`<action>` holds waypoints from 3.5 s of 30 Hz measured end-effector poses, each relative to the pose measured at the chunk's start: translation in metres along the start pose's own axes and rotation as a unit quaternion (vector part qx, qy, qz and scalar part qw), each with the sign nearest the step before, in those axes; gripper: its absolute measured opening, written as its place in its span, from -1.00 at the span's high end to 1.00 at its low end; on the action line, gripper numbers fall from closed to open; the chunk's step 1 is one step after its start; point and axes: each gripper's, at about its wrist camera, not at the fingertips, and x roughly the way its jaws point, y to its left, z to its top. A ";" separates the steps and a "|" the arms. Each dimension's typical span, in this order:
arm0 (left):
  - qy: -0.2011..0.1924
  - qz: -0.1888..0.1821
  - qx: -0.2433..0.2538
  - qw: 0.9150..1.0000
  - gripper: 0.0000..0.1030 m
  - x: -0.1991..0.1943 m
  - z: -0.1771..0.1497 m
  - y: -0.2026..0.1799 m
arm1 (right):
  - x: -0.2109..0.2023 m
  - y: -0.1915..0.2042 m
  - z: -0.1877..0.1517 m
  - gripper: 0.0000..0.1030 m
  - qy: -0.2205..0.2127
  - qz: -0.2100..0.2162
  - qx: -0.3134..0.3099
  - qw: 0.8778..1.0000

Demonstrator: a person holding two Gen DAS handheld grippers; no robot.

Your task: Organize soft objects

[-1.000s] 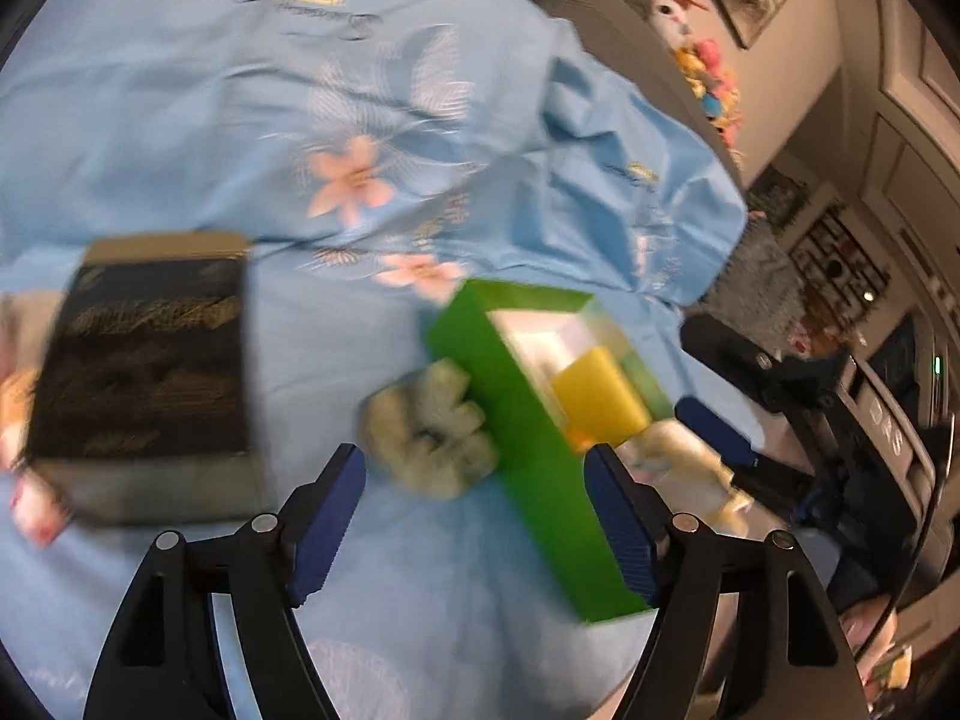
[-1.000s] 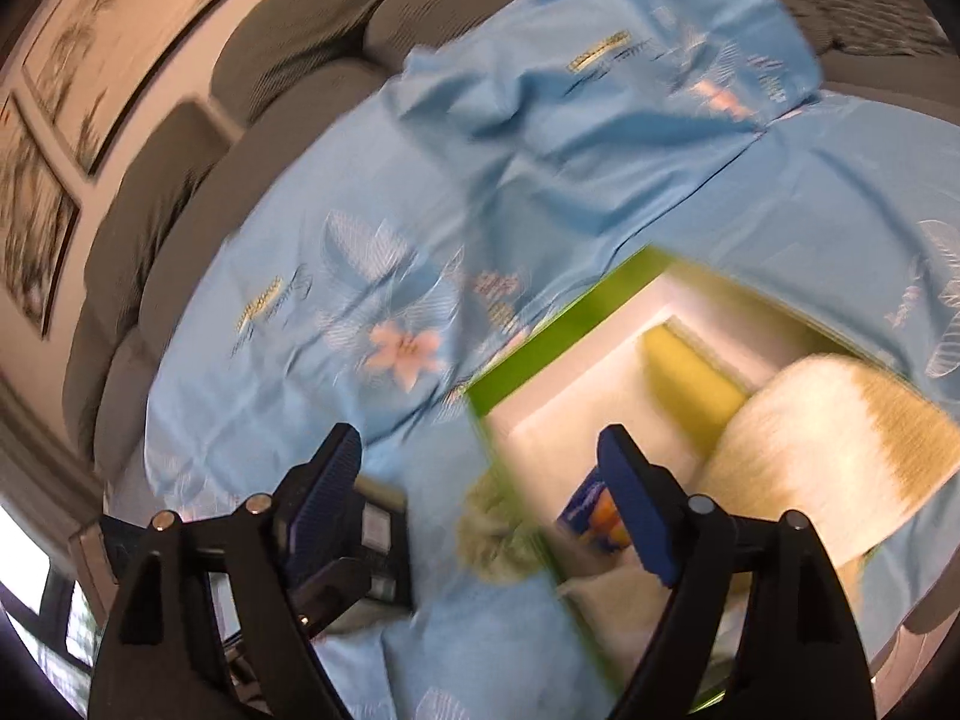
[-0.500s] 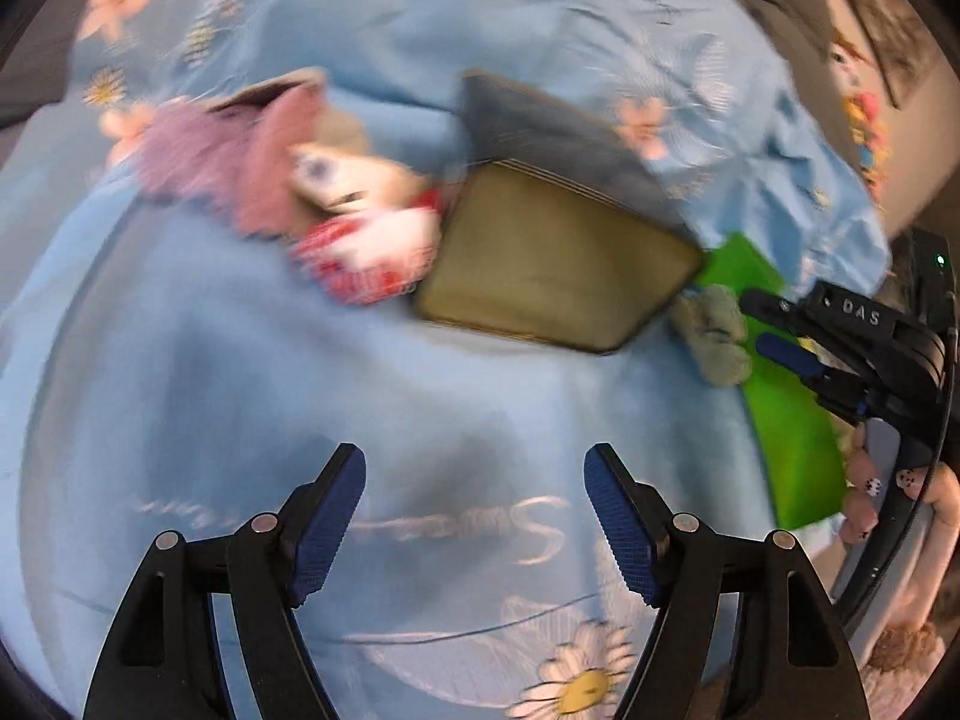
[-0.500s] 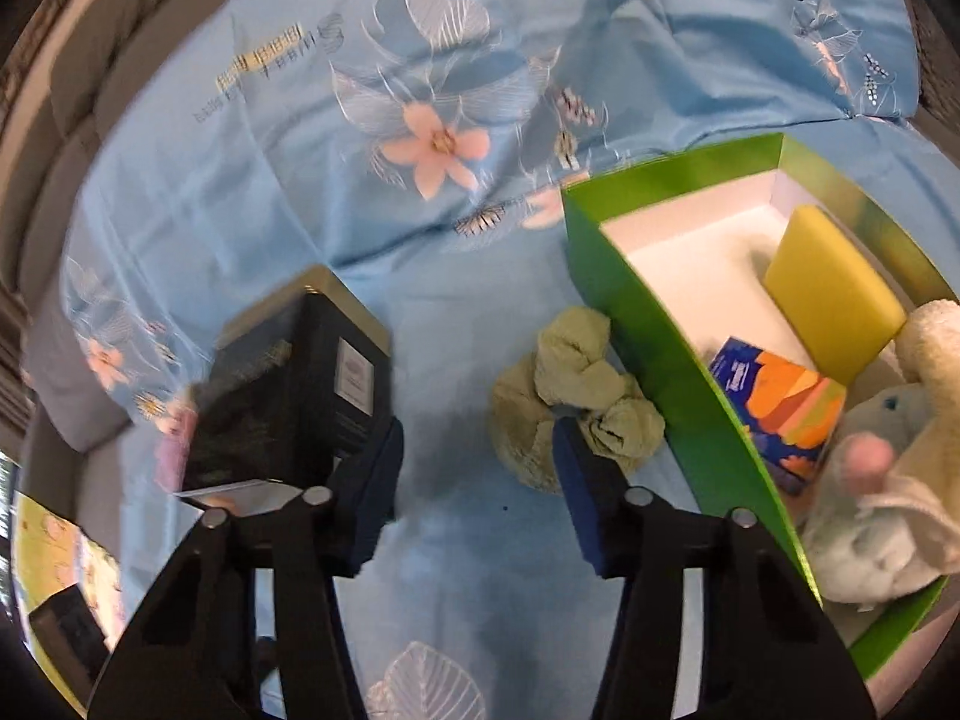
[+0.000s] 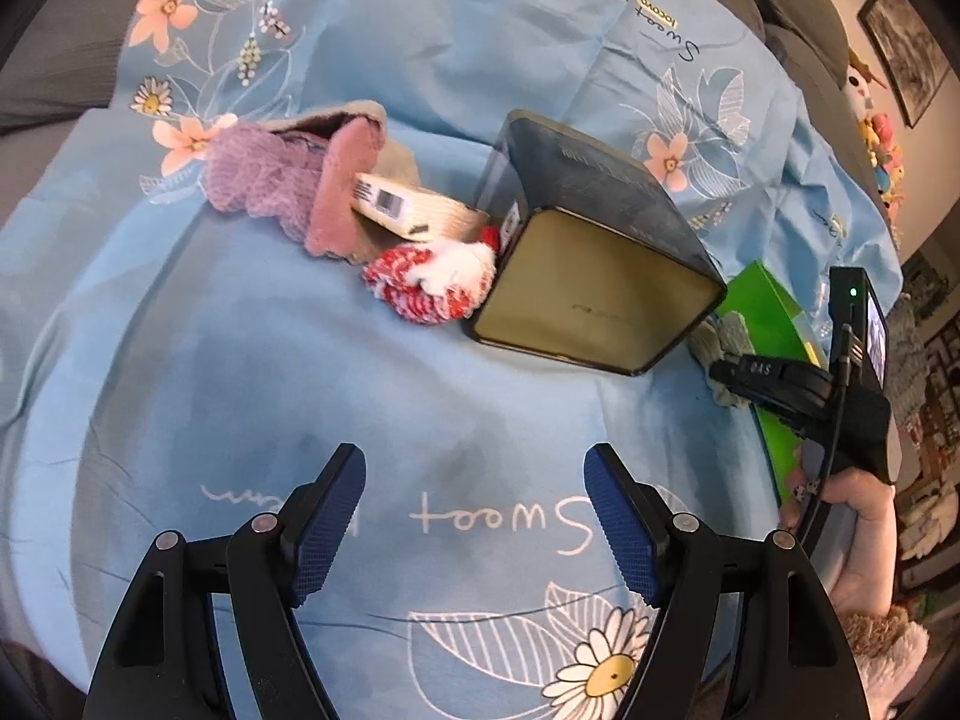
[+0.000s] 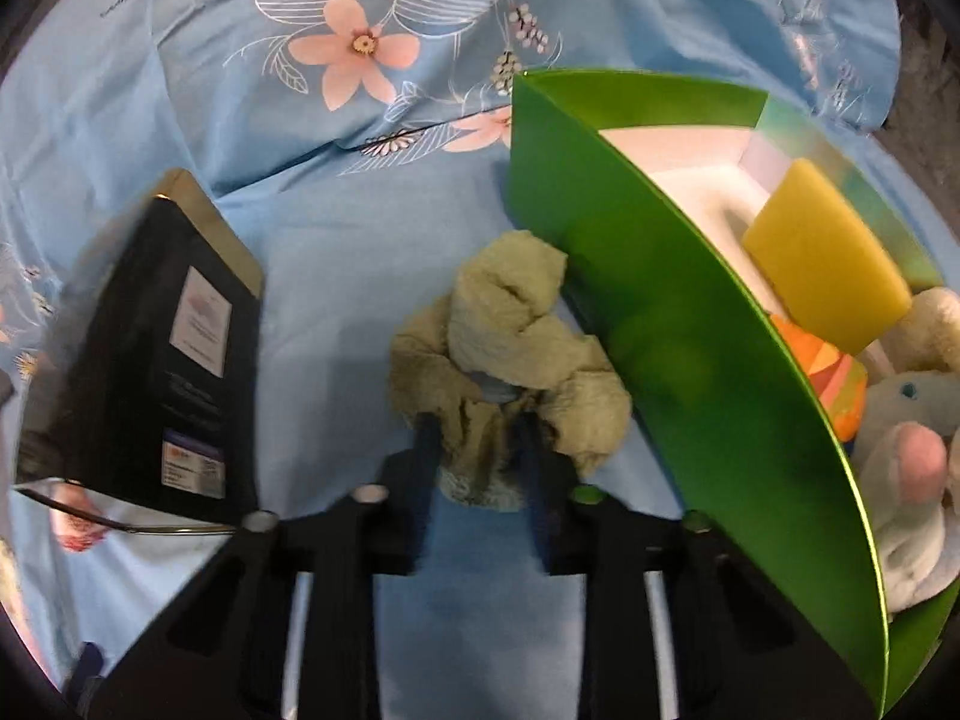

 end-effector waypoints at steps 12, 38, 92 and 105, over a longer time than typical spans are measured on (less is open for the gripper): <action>-0.006 0.005 -0.007 1.000 -0.47 -0.006 -0.002 0.004 | -0.052 0.007 -0.061 0.87 0.009 0.161 0.008 0.987; 0.040 -0.029 -0.024 0.998 -0.47 0.010 -0.011 -0.002 | -0.082 0.040 -0.102 -0.23 0.017 0.256 -0.012 0.967; -0.060 -0.217 0.308 0.924 0.67 0.015 0.049 -0.281 | -0.146 -0.123 0.010 0.33 -0.153 0.293 0.164 0.929; 0.051 -0.240 0.294 0.924 0.67 0.104 0.042 -0.318 | -0.075 -0.178 0.020 0.36 -0.117 0.235 0.257 0.930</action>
